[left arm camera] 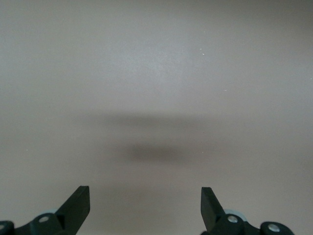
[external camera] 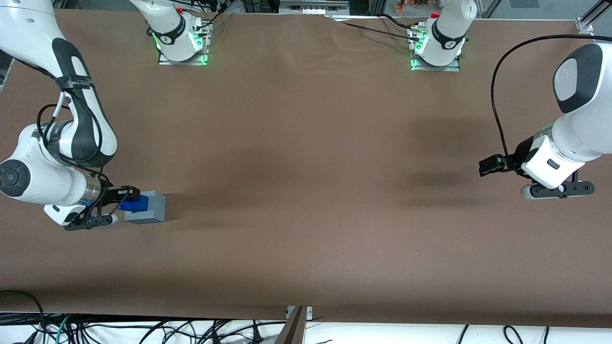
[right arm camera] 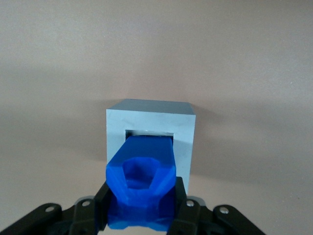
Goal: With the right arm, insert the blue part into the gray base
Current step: 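Lower the blue part into the gray base opening and release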
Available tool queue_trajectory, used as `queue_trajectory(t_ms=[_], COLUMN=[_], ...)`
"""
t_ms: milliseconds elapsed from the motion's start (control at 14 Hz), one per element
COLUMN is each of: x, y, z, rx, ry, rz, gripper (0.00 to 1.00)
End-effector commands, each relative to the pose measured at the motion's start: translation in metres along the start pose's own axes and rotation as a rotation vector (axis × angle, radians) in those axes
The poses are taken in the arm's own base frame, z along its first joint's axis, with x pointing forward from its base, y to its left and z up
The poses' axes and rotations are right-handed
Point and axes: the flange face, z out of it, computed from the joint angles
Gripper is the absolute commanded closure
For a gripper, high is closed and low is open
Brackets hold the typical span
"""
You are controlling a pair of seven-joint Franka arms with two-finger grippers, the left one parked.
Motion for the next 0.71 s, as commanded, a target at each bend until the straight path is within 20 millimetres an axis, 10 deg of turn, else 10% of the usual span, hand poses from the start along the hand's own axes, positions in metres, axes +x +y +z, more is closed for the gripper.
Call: queue_trajectory(t_ms=[0, 286, 643], x=[0.0065, 0.0069, 0.0084], y=[0.0032, 0.0031, 0.0032], z=[0.0165, 0.0213, 0.0216], rx=[-0.006, -0.004, -0.004], ry=[0.002, 0.002, 0.016], rz=[0.011, 0.022, 0.039], gripper=[0.73, 0.45, 0.42])
